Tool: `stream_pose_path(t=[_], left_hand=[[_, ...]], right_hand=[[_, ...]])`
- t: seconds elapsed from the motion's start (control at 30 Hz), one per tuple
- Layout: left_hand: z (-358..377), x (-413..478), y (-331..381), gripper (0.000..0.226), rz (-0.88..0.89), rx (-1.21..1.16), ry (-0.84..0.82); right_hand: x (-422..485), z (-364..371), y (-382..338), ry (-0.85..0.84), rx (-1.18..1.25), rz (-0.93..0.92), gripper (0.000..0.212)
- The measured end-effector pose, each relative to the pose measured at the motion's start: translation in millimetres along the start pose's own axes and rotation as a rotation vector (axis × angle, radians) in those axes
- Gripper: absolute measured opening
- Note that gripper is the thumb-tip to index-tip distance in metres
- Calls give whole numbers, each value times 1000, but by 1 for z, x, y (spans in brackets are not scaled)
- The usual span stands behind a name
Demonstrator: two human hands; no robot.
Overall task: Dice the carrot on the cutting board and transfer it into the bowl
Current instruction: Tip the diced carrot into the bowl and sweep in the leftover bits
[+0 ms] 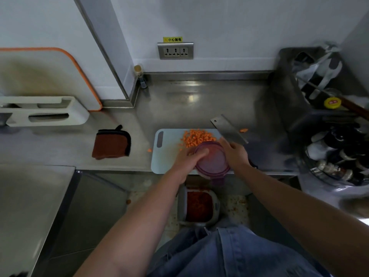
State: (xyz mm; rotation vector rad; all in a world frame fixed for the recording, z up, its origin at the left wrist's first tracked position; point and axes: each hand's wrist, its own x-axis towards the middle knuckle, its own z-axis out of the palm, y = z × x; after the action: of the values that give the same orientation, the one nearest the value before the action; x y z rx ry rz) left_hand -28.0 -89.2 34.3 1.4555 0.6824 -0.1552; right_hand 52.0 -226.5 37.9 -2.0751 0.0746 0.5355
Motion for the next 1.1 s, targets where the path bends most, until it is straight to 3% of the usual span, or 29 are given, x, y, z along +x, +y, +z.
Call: stream_pose_path(t=[0.2,0.37,0.43,0.53,0.63,0.73,0.83,0.97,1.1], left_hand=[[-3,-8,-4,60,-204,-190,-159],[-4,-8,-3,24,-143,-172,-169],[-7,-5,-1,24,-129,-168,-140],[-11,-3,0,46,-105,-109,-103],[-15,-3,-2,26,-37,13,-171],[-12,-5,-3,30,-12,69,-198],[-9,-9,1,24,-32,-35,-159],[-11,-10,0,34,-162,-190,-260],[-6,-11,-2,33,-114,-203,-275]], right_hand=[[-9,10,4,207,151,41,48],[-12,13,6,201,182,77,43],[-13,12,7,177,199,62,45],[-9,8,4,81,174,40,43],[-4,4,-2,-1,88,-34,37],[-7,4,-4,-94,-155,-117,46],[-9,2,-6,24,-154,-77,48],[-11,1,-4,271,106,51,40],[-13,2,-3,308,173,67,37]])
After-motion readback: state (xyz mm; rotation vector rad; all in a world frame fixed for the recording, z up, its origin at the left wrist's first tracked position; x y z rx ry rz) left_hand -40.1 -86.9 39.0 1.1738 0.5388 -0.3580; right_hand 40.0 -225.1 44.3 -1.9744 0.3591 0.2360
